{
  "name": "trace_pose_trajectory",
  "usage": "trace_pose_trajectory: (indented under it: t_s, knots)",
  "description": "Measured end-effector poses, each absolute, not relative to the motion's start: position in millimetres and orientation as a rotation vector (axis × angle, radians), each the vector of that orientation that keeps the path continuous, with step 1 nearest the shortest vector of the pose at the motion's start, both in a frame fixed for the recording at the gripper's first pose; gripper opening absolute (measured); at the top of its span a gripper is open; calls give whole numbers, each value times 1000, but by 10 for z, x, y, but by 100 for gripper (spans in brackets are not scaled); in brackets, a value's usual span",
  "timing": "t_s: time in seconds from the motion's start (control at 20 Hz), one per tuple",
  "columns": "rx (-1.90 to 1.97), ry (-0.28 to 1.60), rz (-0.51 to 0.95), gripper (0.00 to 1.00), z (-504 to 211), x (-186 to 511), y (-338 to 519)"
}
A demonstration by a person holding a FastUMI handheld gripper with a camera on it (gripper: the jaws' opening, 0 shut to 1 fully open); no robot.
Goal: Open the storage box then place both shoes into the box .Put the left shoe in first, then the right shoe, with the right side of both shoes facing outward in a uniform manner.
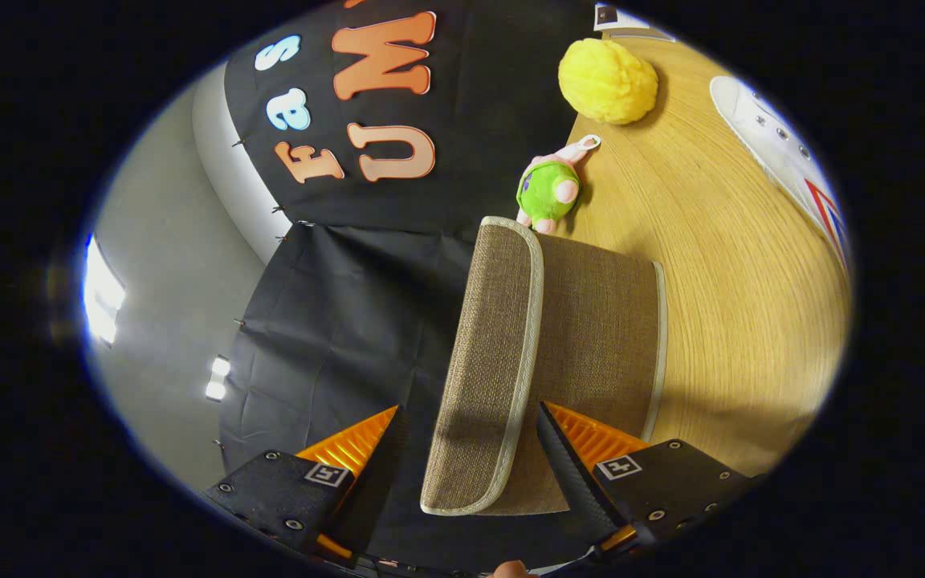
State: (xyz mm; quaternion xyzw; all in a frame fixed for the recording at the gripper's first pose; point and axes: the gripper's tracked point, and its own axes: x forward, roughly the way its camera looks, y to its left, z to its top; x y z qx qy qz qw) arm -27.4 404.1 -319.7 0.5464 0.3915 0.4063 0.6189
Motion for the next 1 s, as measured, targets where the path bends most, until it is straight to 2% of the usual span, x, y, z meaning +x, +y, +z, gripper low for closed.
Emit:
trace_pose_trajectory:
  t_s: [0.15, 0.45, 0.5, 0.6, 0.75, 0.85, 1.0]
  knots:
    - [1330, 928, 962, 96, -3137, -251, 4109]
    - [1526, 780, 1049, 92, -2639, -106, 4057]
    - [1533, 758, 1061, 83, -2563, -99, 4068]
    - [1469, 774, 1074, 74, -2622, -130, 4195]
    - [1478, 841, 1106, 69, -2661, -174, 4325]
    - [1456, 894, 1080, 59, -2759, -166, 4447]
    - [1430, 982, 998, 26, -2953, -133, 4626]
